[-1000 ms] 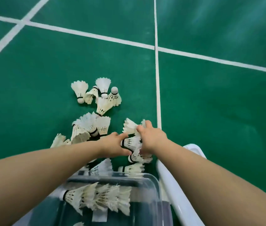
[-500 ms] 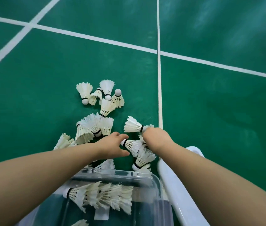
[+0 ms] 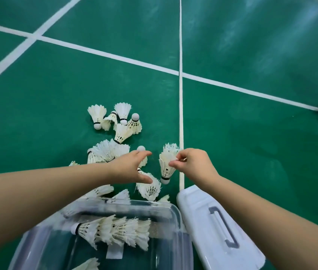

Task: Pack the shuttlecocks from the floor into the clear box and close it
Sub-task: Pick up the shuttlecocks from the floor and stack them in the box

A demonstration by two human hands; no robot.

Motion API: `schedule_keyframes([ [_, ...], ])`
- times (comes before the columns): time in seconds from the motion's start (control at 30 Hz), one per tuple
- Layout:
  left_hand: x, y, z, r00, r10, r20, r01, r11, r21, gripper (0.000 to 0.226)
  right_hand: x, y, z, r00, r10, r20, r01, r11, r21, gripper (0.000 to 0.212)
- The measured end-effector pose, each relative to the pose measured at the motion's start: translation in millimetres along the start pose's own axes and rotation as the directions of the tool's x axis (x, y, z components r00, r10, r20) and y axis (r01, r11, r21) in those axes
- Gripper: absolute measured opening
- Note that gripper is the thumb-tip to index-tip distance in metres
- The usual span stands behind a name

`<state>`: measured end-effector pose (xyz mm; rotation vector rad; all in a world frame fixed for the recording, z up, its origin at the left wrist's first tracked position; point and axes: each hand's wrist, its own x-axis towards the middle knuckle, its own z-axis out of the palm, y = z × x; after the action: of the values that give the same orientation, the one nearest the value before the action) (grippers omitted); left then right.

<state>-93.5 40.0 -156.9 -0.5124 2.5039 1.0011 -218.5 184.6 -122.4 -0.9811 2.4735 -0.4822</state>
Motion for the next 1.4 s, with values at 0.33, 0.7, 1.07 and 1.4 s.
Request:
schedule_keyframes([
  [0.33,-92.1,36.8,-61.3,0.991,0.056,-0.124,-0.076,0.983,-0.165,0.046,-76.5,-91.5,-32.2,0.980,0.128,-0.154,0.018,0.710,0.704,0.020],
  [0.7,-205.6,3.3,-42.1,0.998,-0.040,-0.054,0.049,0.985,0.168,0.028,-163.9,-129.1,21.0,0.992,0.098,-0.073,-0.011,0.662,0.750,0.018],
  [1.07,-199.2,-27.3,-16.9,0.995,-0.101,-0.016,0.102,0.977,0.185,0.036,-191.5,-62.3,119.5,0.914,0.331,0.234,-0.376,0.909,0.180,0.027],
  [1.4,-187.1,-22.1,25.9,0.983,-0.075,0.167,0.058,0.993,0.105,0.037,-151.5,-91.8,152.5,0.721,0.220,0.657,-0.318,0.947,0.033,0.032],
])
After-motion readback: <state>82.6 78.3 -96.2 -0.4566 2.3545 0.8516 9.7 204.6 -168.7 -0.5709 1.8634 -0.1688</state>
